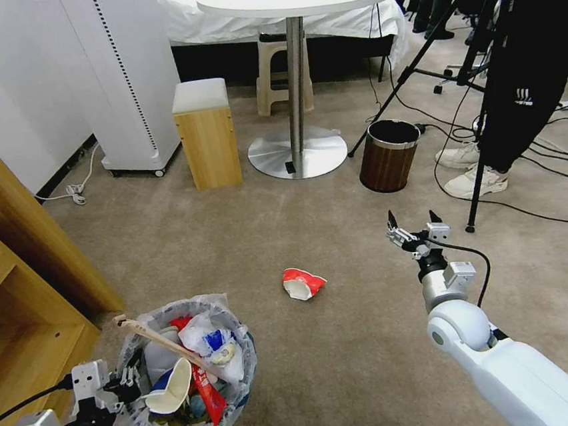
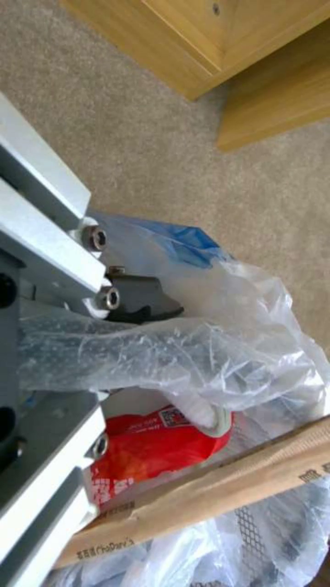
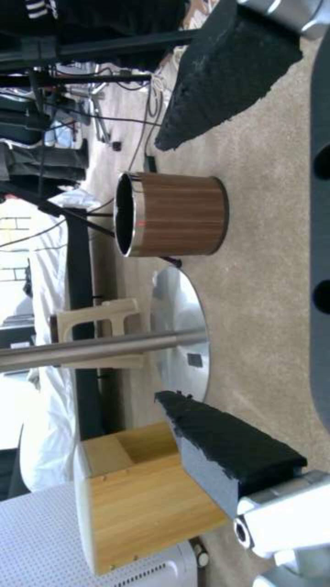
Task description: Pick up the trash bin and place the garbage on the floor into it.
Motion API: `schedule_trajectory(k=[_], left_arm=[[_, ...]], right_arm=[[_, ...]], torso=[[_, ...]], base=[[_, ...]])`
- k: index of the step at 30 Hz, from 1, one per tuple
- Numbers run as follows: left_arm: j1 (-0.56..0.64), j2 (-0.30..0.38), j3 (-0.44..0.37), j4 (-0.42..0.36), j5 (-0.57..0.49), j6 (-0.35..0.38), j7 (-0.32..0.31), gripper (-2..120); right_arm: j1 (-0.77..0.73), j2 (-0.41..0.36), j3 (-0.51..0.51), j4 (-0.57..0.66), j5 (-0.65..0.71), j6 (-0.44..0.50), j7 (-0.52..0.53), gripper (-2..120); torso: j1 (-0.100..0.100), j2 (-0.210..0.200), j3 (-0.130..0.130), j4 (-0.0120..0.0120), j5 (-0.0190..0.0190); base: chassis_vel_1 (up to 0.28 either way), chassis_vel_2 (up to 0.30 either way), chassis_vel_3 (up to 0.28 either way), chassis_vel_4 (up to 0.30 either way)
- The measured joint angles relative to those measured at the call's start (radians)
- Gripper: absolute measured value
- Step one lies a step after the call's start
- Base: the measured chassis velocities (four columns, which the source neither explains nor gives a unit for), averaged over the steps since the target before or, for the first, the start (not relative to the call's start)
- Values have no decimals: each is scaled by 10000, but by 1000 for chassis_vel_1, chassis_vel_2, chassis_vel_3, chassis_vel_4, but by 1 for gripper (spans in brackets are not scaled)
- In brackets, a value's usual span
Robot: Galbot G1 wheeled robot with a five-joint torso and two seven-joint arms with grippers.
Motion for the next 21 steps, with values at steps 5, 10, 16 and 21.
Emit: schedule_trajectory(k=[5, 10, 16, 21], left_arm=[[-25, -54, -1, 23, -14, 2, -5, 1], [-13, -178, 27, 31, 73, -18, -4, 1], [17, -256, 33, -23, 128, -42, 9, 1], [45, -381, 84, -53, 244, -75, 41, 1]], right_arm=[[51, -110, 5, -64, 18, 53, -107, 100], [143, -186, 39, -72, 52, 82, -201, 100], [114, -299, 55, -25, 128, 91, -291, 100], [98, -329, -28, -37, 135, 118, -336, 100]], torso=[[0, 0, 0, -1, 1], [0, 0, 0, -1, 1], [-1, 0, 0, -1, 2], [0, 0, 2, -1, 2]], base=[[0, 0, 0, 0], [0, 0, 0, 0], [-92, 74, 76, -69], [-142, 120, 111, -128]])
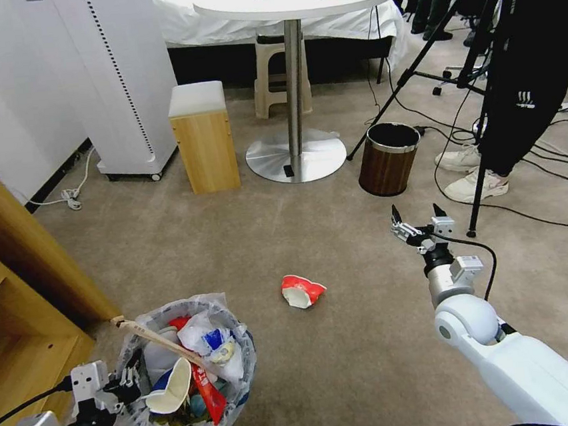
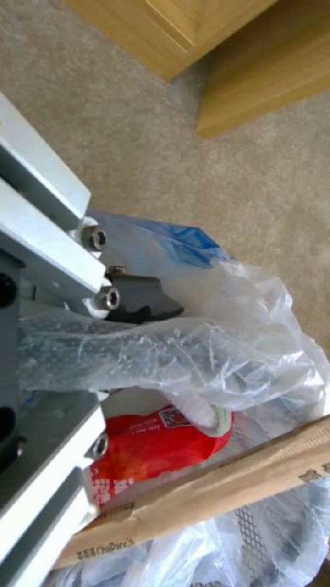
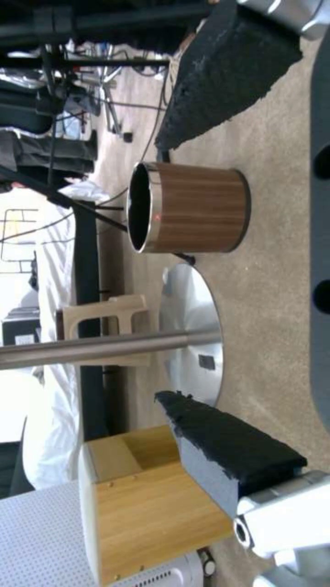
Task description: Pick up the trash bin and place the garbage on the floor into it.
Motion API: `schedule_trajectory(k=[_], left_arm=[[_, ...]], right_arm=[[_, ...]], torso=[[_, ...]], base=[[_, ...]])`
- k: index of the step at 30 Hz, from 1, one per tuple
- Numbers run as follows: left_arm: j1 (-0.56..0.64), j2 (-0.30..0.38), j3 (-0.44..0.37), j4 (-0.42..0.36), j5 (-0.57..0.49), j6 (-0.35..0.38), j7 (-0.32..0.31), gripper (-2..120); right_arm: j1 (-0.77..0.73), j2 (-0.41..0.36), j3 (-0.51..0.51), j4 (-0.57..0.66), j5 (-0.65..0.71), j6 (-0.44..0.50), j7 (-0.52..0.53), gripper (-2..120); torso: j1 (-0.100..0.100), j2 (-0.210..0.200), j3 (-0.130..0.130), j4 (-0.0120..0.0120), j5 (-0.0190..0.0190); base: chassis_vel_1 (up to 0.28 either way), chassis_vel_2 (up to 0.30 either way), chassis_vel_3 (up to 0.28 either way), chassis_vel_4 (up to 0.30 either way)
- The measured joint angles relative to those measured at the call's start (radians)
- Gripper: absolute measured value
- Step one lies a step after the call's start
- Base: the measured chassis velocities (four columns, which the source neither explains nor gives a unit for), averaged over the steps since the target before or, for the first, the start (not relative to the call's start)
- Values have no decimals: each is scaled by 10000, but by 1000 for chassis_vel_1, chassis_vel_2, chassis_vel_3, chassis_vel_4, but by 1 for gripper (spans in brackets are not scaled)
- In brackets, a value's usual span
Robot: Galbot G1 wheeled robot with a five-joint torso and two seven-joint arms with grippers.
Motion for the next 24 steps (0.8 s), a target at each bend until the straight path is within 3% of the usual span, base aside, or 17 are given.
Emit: schedule_trajectory(k=[24], left_arm=[[230, -59, -63, -166, 139, -59, 73, 1]], right_arm=[[-49, -20, -197, 163, -75, 53, -97, 100]], torso=[[0, 0, -2, 0, 0]], base=[[-38, 43, 42, -42]])
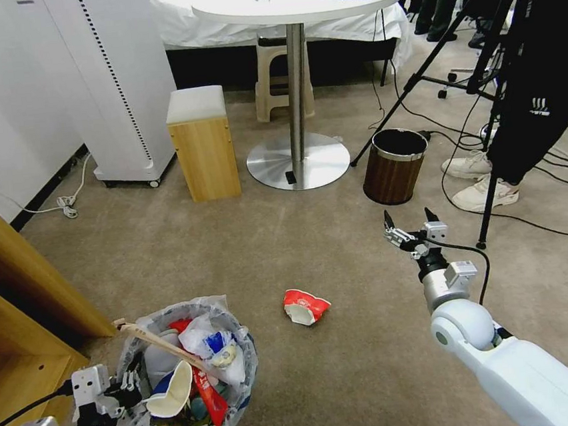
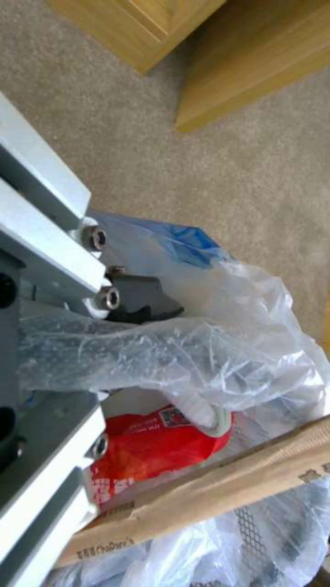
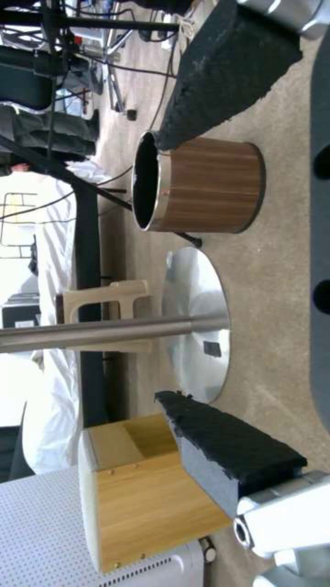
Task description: Pick up the trash bin and place the garbage on the floor into it.
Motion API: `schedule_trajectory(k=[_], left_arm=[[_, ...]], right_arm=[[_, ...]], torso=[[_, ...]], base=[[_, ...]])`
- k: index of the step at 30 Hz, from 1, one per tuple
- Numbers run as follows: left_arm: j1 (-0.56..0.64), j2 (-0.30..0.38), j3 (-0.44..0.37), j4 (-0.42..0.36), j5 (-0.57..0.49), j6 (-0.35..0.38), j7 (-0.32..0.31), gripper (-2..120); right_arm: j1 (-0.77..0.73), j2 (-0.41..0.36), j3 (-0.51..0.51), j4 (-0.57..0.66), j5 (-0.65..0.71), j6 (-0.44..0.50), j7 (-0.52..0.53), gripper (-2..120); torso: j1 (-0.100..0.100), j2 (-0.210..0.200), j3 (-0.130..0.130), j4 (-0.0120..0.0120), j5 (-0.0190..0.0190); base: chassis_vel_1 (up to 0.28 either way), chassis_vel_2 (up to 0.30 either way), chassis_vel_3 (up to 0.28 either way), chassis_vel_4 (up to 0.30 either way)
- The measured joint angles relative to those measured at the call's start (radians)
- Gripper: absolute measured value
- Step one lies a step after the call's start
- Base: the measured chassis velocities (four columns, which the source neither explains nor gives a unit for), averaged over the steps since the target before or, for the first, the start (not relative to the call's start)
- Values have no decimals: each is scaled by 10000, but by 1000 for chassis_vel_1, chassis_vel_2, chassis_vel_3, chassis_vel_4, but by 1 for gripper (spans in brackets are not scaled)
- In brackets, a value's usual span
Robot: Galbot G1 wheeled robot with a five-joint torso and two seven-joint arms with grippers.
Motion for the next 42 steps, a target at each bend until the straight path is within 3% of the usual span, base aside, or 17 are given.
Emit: schedule_trajectory(k=[12, 20, 32, 42], left_arm=[[2, -25, 60, -9, 14, 15, 0, 1], [1, 47, 72, 25, 23, 14, 11, 1], [-36, 113, 83, 173, 7, -13, 32, 1], [-23, 8, 62, 139, 28, -15, 39, 1]], right_arm=[[-168, 14, -58, 28, -146, 238, -46, 100], [-128, -246, -82, 37, -13, -151, -771, 100], [317, -832, -934, -120, 386, -356, -1480, 100], [863, -1260, -2315, -1044, -329, -130, -1981, 100]], torso=[[0, 0, 2, 0, 2], [0, 0, 1, 0, 0], [0, 0, 0, 1, 0], [0, 0, 1, 0, 2]], base=[[-50, 55, 55, -49], [0, 0, 0, 0], [0, 0, 0, 0], [0, 0, 0, 0]])
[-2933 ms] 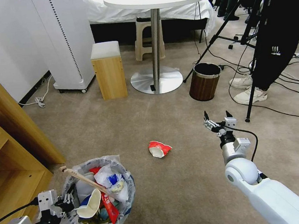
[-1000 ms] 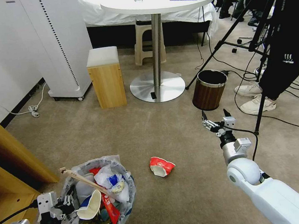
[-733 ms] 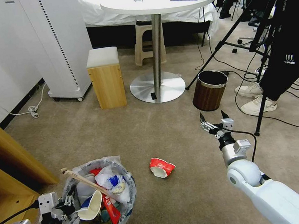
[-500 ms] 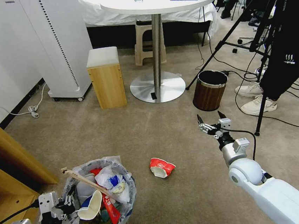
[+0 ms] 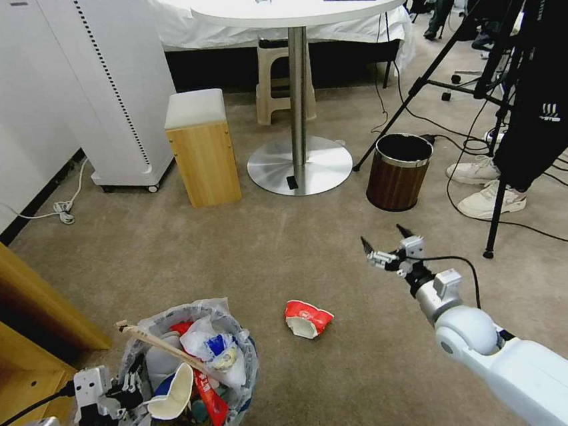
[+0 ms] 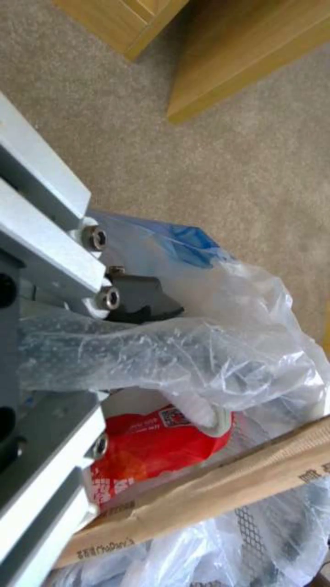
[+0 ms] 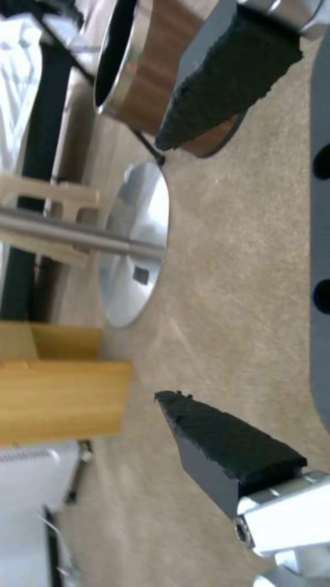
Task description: Pick up the trash bin and place the garbage on the floor into it.
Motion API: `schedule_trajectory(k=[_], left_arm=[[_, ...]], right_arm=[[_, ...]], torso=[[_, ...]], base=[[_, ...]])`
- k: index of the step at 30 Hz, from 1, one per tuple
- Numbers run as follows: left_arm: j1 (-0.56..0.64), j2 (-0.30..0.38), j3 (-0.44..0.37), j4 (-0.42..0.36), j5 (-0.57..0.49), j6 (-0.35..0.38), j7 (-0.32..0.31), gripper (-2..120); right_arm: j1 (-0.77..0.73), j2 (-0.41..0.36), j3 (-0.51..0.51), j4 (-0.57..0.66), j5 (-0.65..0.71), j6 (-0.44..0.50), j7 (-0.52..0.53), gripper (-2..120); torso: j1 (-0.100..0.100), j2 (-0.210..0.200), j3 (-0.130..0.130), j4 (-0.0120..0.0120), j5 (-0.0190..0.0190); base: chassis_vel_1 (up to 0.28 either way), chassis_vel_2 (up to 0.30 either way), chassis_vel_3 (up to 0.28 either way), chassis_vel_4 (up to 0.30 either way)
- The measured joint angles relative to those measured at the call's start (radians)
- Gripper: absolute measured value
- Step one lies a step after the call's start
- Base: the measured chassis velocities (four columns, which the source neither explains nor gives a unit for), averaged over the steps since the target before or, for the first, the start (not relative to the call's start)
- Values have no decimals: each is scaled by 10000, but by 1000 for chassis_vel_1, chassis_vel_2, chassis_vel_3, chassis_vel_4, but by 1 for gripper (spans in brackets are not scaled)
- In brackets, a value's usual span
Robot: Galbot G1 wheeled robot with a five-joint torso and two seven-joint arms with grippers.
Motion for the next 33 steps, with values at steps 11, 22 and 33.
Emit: schedule_trajectory(k=[11, 22, 33], left_arm=[[-13, -345, 129, 80, 387, -79, 138, 1], [-130, -214, 181, -27, 320, -98, 167, 1], [-226, -93, 328, 112, 314, -77, 165, 1]], right_arm=[[928, -305, -1699, -1042, -902, 534, -470, 100], [1945, 213, -2978, -2376, -1673, 494, -1284, 100], [2898, 963, -4250, -4252, -1753, 1588, -3176, 100]], torso=[[0, 0, 0, -1, -2], [0, 0, 0, 0, -2], [0, 0, 1, 0, -2]], base=[[0, 0, 0, 0], [0, 0, 0, 0], [0, 0, 0, 0]])
